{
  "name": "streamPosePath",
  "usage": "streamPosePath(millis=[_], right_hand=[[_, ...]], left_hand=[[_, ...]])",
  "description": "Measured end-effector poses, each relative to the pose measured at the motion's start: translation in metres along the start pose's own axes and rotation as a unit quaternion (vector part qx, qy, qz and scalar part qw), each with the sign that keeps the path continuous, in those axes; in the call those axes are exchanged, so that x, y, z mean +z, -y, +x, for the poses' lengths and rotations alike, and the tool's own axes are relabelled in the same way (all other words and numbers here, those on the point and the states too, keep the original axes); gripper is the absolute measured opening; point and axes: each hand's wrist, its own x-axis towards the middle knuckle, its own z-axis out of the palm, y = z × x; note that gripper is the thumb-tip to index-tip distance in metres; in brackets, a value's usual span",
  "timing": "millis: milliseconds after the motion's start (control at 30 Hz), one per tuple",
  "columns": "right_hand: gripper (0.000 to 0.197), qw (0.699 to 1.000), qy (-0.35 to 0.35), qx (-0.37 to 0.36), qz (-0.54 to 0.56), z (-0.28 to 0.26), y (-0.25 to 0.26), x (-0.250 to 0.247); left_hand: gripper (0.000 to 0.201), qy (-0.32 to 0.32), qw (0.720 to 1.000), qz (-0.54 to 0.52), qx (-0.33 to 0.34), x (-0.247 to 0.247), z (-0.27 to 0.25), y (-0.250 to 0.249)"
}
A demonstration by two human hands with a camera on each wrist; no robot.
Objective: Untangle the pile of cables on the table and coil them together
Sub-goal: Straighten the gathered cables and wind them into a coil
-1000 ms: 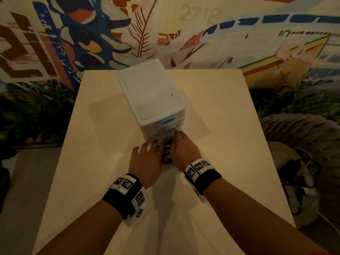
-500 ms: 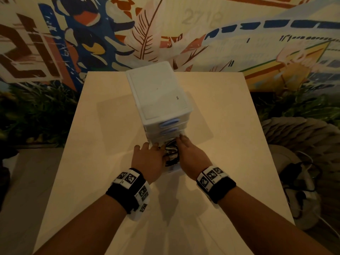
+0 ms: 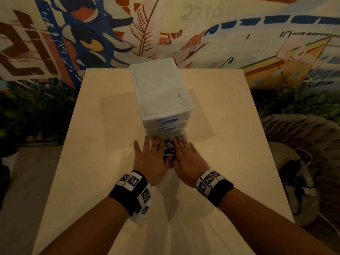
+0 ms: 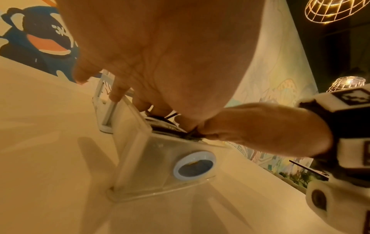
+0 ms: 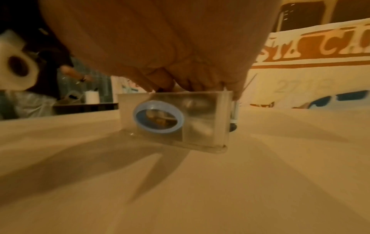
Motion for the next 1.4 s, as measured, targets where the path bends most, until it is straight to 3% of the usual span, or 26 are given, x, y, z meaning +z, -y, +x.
streamPosePath(millis=[100, 167, 233, 367, 700, 1100, 1267, 1333, 1400], right_hand=[[0.065, 0.992, -0.054, 0.007, 0.118, -0.002, -0.007, -0.019], [0.064, 0.990, -0.092, -0.035, 0.101, -0.003, -0.004, -0.021], [0.064, 0.994, -0.062, -0.076, 0.052, -0.001, 0.001, -0.012], [0.068, 0.999, 0.017, -0.028, -0.007, 0.002, 0.000, -0.004], [0.088, 0.994, 0.069, -0.023, -0.082, 0.003, 0.001, -0.009], [0.075, 0.999, 0.020, -0.032, -0.021, 0.006, -0.002, -0.010], [0.080, 0.996, 0.014, -0.057, -0.065, 0.005, -0.003, -0.007], [0.072, 0.997, -0.008, -0.064, -0.040, 0.003, -0.002, -0.009], [0.062, 0.995, -0.063, -0.063, 0.035, -0.001, -0.003, -0.017]], left_hand=[[0.079, -0.007, 1.000, -0.020, -0.012, 0.000, -0.002, -0.006], [0.084, -0.008, 1.000, -0.023, -0.017, -0.003, -0.003, -0.010], [0.081, 0.000, 1.000, 0.000, -0.017, -0.005, -0.001, -0.012], [0.080, 0.012, 1.000, 0.019, -0.019, -0.002, 0.001, -0.011], [0.077, 0.022, 0.999, 0.032, 0.006, -0.005, 0.003, -0.001], [0.069, -0.094, 0.994, 0.002, 0.047, -0.032, -0.015, 0.019], [0.059, -0.116, 0.989, -0.006, 0.094, -0.034, -0.014, 0.017], [0.052, -0.126, 0.985, -0.024, 0.117, -0.034, -0.015, 0.014], [0.048, -0.180, 0.971, -0.066, 0.141, -0.040, -0.018, 0.016]])
